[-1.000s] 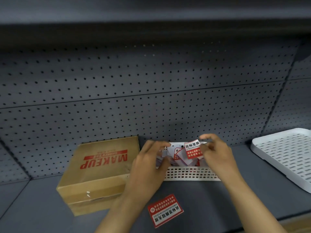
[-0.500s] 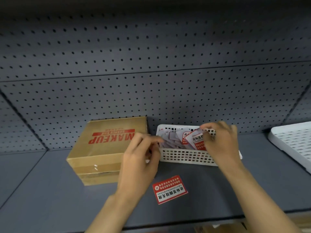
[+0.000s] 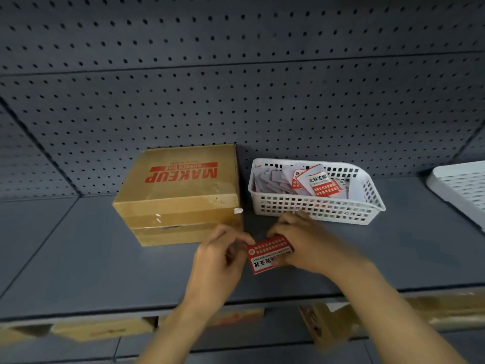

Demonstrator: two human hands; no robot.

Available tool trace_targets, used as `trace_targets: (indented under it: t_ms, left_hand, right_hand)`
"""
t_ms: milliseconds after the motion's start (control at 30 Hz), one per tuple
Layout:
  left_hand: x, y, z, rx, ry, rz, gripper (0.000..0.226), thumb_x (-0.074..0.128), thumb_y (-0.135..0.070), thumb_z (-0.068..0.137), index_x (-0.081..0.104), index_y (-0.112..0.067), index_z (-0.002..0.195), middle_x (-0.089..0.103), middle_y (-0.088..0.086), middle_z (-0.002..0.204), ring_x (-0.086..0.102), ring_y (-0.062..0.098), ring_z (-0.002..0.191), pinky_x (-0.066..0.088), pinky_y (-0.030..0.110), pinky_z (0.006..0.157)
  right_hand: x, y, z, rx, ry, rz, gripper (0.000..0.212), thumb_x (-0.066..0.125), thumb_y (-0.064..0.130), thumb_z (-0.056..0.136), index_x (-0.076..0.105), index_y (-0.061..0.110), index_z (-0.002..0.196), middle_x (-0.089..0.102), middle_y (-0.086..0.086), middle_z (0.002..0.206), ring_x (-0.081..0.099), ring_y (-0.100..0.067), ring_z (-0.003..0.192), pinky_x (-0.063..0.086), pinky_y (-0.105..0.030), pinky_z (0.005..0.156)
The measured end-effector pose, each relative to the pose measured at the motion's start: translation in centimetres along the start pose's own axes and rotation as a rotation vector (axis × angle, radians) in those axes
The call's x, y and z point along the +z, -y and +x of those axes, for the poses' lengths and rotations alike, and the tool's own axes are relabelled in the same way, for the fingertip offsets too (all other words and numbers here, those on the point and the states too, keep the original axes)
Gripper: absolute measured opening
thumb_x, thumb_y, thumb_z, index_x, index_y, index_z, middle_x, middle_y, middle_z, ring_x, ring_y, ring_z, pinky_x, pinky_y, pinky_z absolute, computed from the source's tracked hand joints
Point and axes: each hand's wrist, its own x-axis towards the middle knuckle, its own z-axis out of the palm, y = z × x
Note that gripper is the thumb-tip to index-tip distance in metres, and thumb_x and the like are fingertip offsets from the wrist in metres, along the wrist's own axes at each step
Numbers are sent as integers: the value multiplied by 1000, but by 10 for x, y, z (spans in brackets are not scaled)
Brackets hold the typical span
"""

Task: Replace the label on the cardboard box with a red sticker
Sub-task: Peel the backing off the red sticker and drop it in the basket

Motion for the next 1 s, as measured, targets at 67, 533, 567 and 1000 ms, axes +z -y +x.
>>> trace_targets:
  t_ms: [67, 533, 567, 1000]
  left_hand:
    - [-1, 4, -3, 11, 12, 30, 31, 71, 2, 81, 73, -27, 90, 64, -12, 95, 64, 12, 70, 52, 24, 64]
    - [20, -3, -4, 240, 257, 608, 47, 56, -57, 79, 78, -20, 97, 77, -5, 94, 69, 18, 91, 60, 30, 74]
    - [21, -2, -3, 256, 269, 640, 42, 64, -56, 76, 79, -19, 92, 77, -4, 89, 71, 17, 87, 60, 29, 71]
    - [10, -16, -1, 56, 114, 338, 40, 51, -64, 87, 68, -33, 106, 74, -9, 89, 70, 15, 73, 53, 28, 60]
  right_hand:
    - [-3, 2, 2, 8, 27, -11, 50, 80, 50, 74, 64, 27, 116, 50, 6, 125, 41, -16, 120, 38, -33, 101]
    - [-13, 6, -7, 97, 1, -125, 51, 67, 54, 84, 57, 35, 131, 52, 7, 128, 36, -19, 126, 28, -38, 100]
    - [-12, 4, -10, 122, -12, -119, 55, 67, 55, 84, 55, 36, 133, 51, 7, 130, 37, -19, 126, 28, -38, 103]
    - [-26, 28, -22, 298, -232, 735, 20, 65, 23, 94, 70, 22, 113, 75, 2, 108, 69, -15, 103, 55, -42, 95]
